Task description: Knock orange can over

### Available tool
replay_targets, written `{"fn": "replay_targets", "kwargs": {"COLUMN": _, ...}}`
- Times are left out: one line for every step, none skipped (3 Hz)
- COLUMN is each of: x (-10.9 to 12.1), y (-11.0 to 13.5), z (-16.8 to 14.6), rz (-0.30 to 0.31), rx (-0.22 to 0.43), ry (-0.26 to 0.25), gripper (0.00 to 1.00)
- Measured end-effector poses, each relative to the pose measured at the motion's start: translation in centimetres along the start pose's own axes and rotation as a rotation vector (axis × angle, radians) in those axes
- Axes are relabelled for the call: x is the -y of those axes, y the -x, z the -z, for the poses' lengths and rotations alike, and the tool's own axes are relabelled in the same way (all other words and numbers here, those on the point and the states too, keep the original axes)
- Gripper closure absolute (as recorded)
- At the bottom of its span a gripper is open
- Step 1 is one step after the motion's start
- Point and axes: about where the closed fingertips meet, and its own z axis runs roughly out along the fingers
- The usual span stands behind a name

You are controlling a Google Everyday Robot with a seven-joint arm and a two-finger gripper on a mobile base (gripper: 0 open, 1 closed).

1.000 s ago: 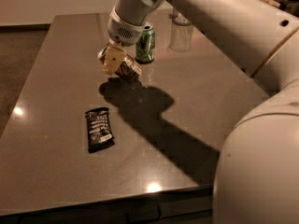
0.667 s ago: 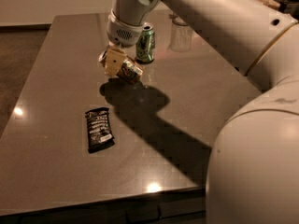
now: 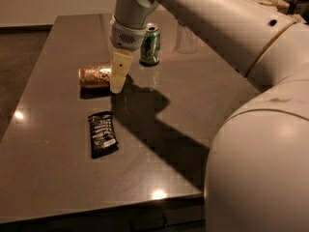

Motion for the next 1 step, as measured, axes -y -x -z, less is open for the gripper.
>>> {"fn": "replay_targets", "kwargs": {"x": 0.0, "y": 0.0, "z": -0.01, "rz": 0.0, "rx": 0.0, "ry": 0.0, "gripper": 0.0}}
